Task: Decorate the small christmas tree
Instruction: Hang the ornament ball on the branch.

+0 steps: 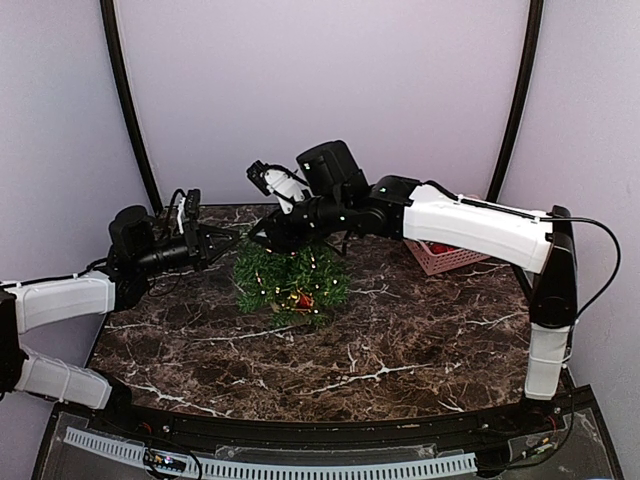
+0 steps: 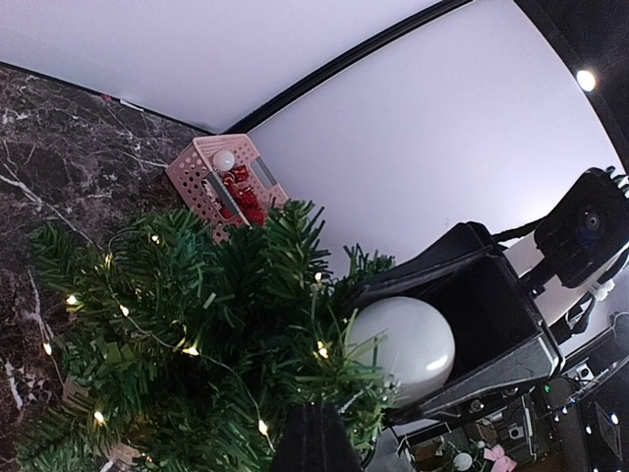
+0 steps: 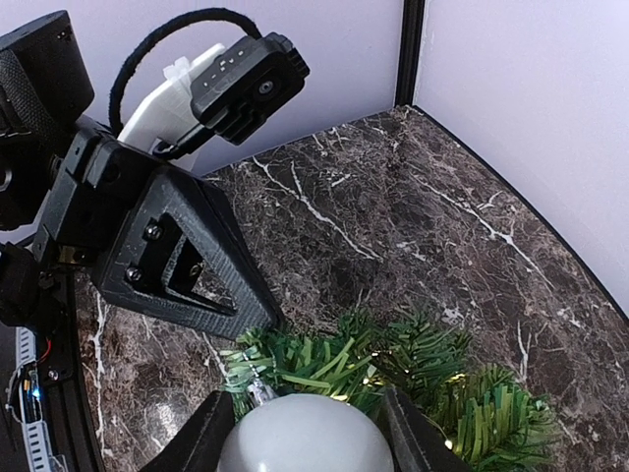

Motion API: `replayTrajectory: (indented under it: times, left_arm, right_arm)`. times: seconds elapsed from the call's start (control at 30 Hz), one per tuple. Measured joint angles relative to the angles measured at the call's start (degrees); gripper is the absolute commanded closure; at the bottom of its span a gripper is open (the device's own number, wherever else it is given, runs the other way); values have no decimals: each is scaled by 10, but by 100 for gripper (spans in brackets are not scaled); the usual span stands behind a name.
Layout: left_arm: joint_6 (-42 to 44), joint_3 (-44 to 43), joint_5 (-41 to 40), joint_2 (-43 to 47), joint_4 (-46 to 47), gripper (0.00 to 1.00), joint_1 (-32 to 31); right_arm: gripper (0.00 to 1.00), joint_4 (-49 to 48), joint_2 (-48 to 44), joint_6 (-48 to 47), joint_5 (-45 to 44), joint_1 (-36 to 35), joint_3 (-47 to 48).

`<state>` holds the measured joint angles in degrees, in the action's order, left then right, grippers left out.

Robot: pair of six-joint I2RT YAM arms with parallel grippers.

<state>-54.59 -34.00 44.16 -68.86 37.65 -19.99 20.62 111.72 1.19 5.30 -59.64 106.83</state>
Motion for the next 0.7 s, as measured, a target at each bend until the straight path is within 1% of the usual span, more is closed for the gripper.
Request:
replayTrajectory:
  times: [0.43,0.7]
  left_arm:
    - [3,-6,0,-27,4,100,-20]
    - [4,-8,0,-29,6,100,-22]
  right_arm:
    - [62,0,-12,0,-11,0,-15]
    - [63,0,-26,2,-16,0,-27]
